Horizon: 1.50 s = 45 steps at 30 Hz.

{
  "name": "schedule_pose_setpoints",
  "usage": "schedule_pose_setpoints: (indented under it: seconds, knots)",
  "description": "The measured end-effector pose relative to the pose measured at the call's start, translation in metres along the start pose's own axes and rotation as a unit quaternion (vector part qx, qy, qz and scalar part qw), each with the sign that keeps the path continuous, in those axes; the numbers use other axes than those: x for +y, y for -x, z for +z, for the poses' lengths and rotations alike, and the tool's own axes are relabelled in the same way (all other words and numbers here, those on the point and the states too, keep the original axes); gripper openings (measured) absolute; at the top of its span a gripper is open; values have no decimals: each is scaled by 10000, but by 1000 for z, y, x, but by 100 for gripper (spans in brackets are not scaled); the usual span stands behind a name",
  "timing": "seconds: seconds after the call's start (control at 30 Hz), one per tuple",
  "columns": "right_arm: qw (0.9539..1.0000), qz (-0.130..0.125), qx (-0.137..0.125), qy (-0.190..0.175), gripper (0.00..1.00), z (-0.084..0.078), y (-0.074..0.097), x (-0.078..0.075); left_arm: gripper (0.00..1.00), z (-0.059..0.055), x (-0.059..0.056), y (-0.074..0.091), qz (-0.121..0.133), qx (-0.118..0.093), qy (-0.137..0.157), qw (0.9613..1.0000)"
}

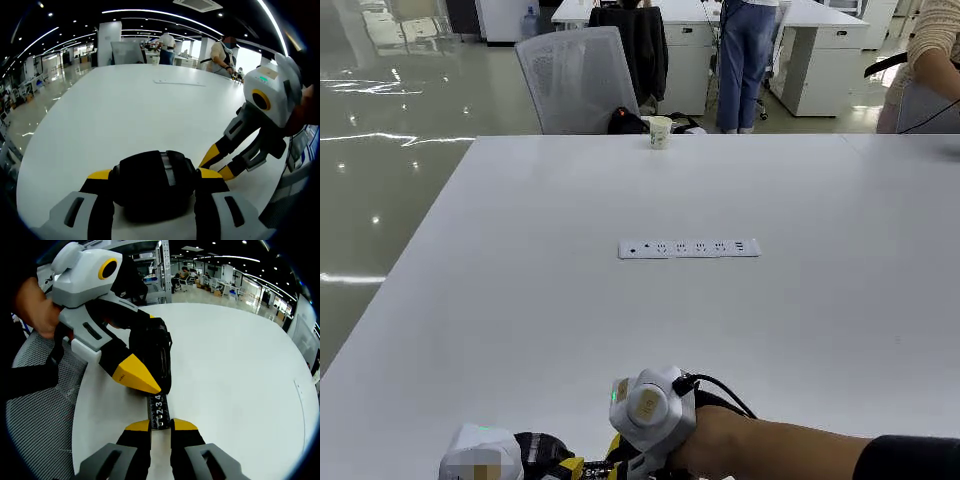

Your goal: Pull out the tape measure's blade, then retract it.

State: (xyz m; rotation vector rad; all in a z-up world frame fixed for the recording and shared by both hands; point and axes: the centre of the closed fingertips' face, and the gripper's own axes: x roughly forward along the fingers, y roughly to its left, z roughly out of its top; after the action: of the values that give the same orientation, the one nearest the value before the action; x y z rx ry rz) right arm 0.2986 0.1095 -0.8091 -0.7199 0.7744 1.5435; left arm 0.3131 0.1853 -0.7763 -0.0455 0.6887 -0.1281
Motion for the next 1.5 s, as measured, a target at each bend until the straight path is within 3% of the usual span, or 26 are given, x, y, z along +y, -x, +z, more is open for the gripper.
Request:
schedule_pose_setpoints:
  seconds: [1.5]
  knots:
    - [9996,7,-255,-120,12,23,-16,3,60,0,1,0,-5,19,109,9999]
